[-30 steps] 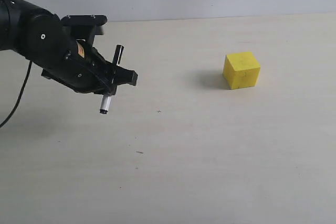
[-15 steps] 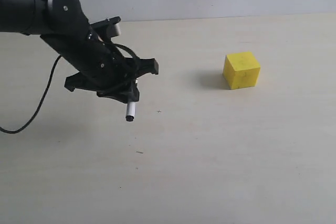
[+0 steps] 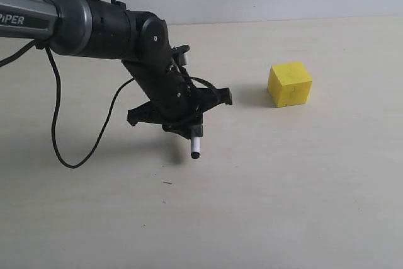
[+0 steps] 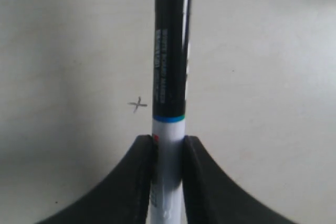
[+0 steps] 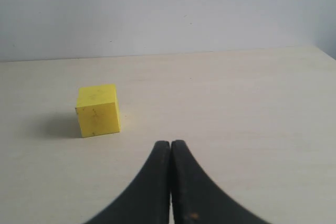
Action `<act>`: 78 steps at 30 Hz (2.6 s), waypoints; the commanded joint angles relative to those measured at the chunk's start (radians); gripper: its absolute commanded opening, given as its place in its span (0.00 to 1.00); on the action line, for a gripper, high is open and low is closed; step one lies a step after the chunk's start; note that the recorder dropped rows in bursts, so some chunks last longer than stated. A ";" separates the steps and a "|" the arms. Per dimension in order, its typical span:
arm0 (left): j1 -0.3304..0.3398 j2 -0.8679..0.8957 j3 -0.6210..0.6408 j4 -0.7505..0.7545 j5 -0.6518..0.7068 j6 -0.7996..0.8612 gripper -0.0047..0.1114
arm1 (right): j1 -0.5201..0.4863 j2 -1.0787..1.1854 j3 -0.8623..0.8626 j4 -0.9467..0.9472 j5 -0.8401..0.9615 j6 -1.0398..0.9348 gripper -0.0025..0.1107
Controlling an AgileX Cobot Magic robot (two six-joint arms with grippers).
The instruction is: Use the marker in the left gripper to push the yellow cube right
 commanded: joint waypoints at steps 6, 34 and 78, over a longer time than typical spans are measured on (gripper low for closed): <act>-0.008 0.032 -0.008 0.060 -0.010 -0.049 0.04 | -0.005 -0.006 0.005 0.000 -0.005 -0.007 0.02; -0.008 -0.170 0.000 0.080 0.098 0.240 0.45 | -0.005 -0.006 0.005 0.000 -0.005 -0.007 0.02; 0.321 -1.590 1.026 0.103 -0.446 0.503 0.04 | -0.005 -0.006 0.005 0.000 -0.010 -0.007 0.02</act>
